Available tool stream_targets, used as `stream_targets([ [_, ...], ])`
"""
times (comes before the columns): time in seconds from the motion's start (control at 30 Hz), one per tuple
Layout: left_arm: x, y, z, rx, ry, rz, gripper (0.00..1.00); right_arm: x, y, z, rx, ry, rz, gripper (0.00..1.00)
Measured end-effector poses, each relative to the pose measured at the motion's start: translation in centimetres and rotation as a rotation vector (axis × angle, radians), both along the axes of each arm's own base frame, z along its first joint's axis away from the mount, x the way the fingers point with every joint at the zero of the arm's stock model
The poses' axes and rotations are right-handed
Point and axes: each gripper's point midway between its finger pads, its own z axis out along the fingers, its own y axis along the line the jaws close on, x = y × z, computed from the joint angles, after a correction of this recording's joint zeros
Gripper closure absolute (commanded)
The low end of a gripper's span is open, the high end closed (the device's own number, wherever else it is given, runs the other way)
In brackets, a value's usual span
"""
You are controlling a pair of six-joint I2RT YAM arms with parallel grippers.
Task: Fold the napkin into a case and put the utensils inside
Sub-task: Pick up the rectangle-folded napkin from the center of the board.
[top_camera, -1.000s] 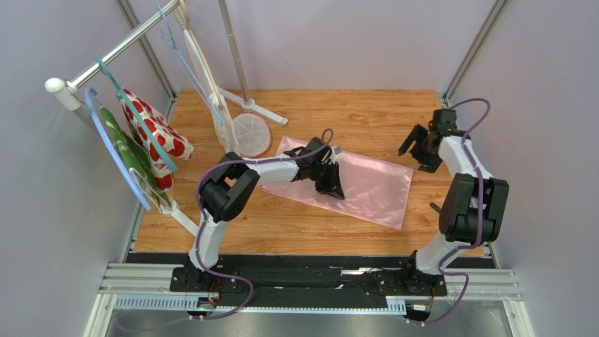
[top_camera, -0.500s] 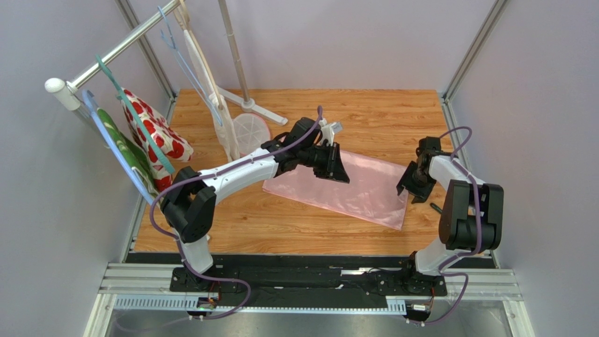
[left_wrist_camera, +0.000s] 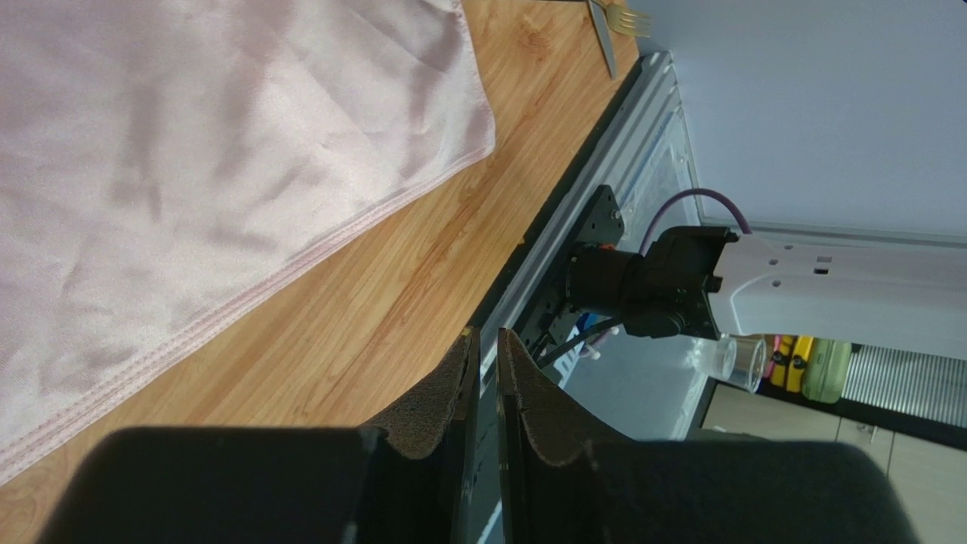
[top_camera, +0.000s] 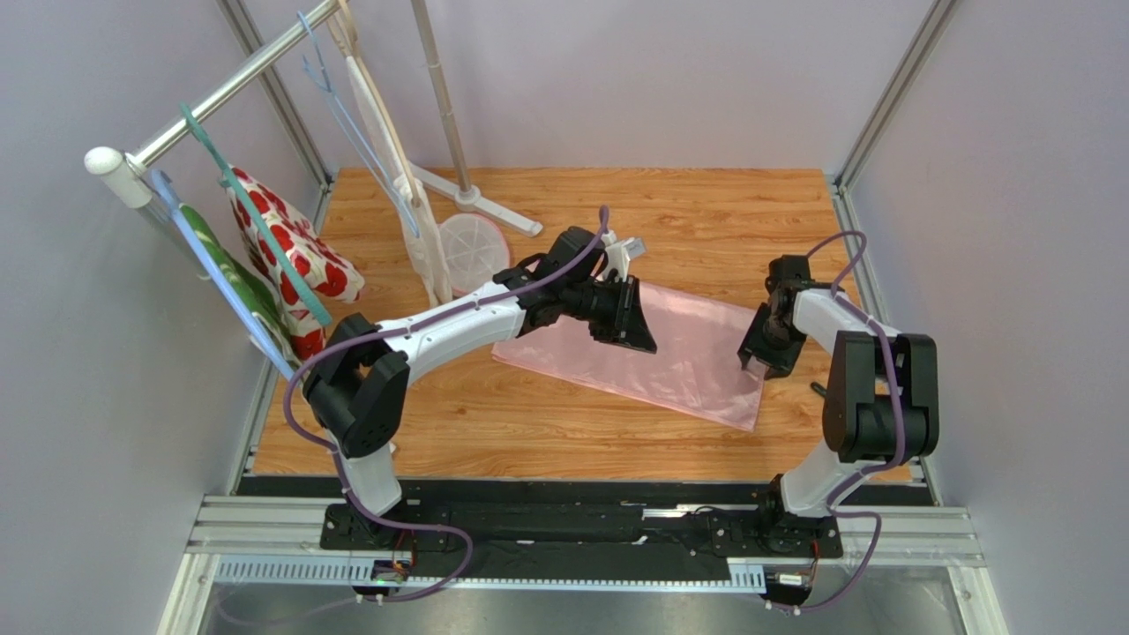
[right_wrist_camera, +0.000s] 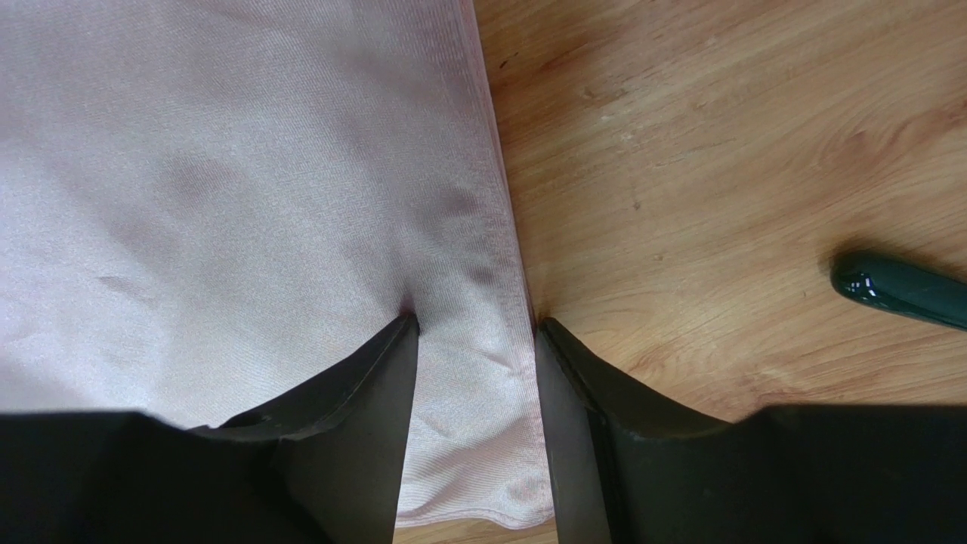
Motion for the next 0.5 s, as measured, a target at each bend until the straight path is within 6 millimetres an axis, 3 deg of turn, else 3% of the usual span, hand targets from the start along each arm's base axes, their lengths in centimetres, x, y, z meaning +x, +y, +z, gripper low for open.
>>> stream_targets([
  [0.17,0.0,0.0,0.0,0.002,0.002,0.0,0.81,0.5,0.6,0.0,0.031,-0.033,0.019,0.78],
  [0.27,-0.1,0.1,-0.1,0.005,0.003,0.0,0.82,1.0,1.0,0.1,0.054,-0.07,0.035,1.0],
  [0.5,-0.3,0.8,-0.9,0.049,0.012,-0.002,0.81,1.4,1.0,0.4,0.054,-0.103,0.049,1.0],
])
